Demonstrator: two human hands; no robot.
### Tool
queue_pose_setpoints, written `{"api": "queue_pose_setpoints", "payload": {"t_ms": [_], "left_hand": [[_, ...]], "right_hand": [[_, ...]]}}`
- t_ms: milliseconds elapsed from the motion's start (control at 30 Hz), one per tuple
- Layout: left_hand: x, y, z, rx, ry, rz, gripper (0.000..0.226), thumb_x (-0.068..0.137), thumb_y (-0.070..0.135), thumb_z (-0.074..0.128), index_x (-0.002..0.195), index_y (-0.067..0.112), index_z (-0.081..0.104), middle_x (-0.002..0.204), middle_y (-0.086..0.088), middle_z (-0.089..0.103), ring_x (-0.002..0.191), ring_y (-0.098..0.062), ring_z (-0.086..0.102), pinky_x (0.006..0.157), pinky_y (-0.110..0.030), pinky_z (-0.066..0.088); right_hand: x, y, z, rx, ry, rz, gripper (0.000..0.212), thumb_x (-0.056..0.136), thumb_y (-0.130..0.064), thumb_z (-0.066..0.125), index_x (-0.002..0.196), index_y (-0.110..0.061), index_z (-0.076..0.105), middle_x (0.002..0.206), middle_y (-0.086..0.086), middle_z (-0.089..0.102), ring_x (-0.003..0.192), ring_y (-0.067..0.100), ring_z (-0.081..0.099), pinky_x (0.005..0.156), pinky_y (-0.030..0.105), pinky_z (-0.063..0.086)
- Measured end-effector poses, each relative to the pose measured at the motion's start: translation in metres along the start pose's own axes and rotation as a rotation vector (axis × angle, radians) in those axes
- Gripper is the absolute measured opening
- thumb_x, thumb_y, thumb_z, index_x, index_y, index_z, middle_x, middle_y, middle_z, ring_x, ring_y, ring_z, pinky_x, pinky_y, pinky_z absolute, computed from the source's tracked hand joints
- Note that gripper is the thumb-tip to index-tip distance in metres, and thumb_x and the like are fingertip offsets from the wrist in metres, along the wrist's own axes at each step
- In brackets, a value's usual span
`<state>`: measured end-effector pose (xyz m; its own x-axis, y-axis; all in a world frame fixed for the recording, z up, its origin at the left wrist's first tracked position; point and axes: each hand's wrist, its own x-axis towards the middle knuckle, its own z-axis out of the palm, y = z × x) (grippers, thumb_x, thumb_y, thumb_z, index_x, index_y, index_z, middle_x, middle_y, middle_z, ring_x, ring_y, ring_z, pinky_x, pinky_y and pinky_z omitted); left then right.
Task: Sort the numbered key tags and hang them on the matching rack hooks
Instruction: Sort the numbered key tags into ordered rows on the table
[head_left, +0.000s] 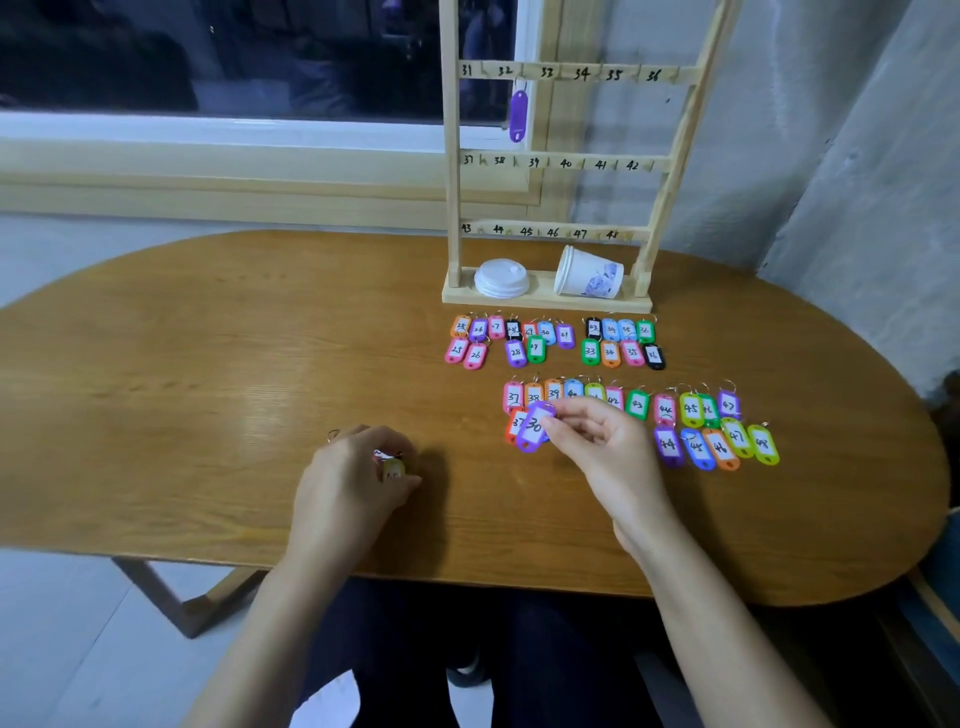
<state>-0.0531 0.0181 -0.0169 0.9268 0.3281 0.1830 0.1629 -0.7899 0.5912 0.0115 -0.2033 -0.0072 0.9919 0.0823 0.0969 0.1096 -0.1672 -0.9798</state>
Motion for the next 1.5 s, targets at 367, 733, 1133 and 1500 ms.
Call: {"api": "queue_pose_setpoints", "payload": {"t_ms": [367,733,1133,1500], "left_hand": [[0.036,0.02,0.027,-0.274,0.121,0.098,0.014,0.075,0.01,0.077,0.084,0.019,0.071,0.073,0.011,0.066,0.067,-0.002,0.061,0.06,-0.005,0.041],[0.068,0.03,0.047,-0.427,0.159,0.133,0.012,0.08,0.01,0.073,0.083,0.021,0.069,0.076,0.014,0.066,0.071,0.002,0.06,0.062,-0.006,0.043],[0.068,0.0,0.019,-0.118,-0.206,0.138,0.033,0.067,0.018,0.084,0.096,0.027,0.071,0.083,0.012,0.067,0.082,-0.01,0.063,0.078,-0.028,0.05],[0.082,0.008,0.022,-0.297,0.018,0.12,0.02,0.072,0.014,0.08,0.07,0.031,0.069,0.066,0.008,0.064,0.067,-0.007,0.059,0.059,-0.014,0.042]], "right_hand": [[0.024,0.003,-0.02,-0.015,0.042,-0.011,0.011,0.084,-0.013,0.07,0.094,-0.017,0.071,0.085,-0.005,0.07,0.077,-0.003,0.063,0.067,0.011,0.049],[0.059,-0.002,-0.047,-0.068,0.089,-0.011,0.011,0.085,-0.016,0.069,0.096,-0.019,0.068,0.088,-0.004,0.07,0.078,-0.001,0.064,0.061,0.007,0.047],[0.081,0.0,-0.034,-0.132,0.062,-0.035,0.01,0.086,-0.019,0.068,0.095,-0.023,0.067,0.088,-0.006,0.069,0.084,0.003,0.064,0.072,0.015,0.05],[0.145,0.011,-0.021,-0.378,0.08,-0.01,0.005,0.085,-0.019,0.069,0.087,-0.023,0.068,0.084,-0.006,0.066,0.085,0.012,0.063,0.077,0.029,0.052]]}}
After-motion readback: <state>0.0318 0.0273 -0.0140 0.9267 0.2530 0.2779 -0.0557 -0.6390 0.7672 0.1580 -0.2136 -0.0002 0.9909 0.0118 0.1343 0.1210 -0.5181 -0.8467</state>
